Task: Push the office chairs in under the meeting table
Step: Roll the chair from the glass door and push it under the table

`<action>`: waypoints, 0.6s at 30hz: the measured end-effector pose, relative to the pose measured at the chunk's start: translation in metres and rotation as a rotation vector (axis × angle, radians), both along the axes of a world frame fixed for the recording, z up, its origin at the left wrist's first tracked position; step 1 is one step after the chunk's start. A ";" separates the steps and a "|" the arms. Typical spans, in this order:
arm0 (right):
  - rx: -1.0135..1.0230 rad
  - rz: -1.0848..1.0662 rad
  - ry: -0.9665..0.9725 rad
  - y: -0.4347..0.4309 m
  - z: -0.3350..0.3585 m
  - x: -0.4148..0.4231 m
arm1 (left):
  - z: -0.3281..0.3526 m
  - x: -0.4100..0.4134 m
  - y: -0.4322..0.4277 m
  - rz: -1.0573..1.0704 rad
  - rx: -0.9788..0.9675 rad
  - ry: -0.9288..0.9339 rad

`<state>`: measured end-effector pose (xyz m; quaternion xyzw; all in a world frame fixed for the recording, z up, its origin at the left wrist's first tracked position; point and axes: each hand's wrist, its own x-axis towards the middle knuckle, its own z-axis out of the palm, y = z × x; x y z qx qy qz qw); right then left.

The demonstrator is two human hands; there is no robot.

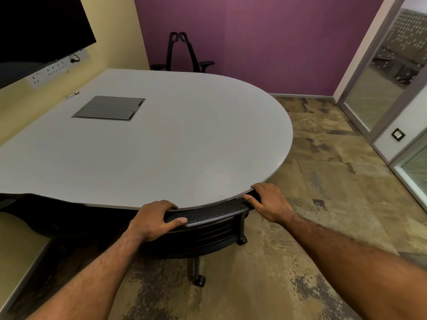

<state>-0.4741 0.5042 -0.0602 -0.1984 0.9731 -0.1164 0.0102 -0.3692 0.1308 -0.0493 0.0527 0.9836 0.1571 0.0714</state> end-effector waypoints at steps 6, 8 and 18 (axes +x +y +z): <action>-0.004 -0.062 -0.029 0.022 0.020 -0.003 | 0.013 -0.024 0.016 0.001 -0.025 -0.002; 0.004 -0.074 -0.037 0.030 0.026 -0.005 | 0.016 -0.034 0.027 0.001 -0.024 -0.010; 0.043 -0.120 -0.104 0.105 0.030 -0.045 | 0.016 -0.107 0.113 -0.002 -0.017 -0.065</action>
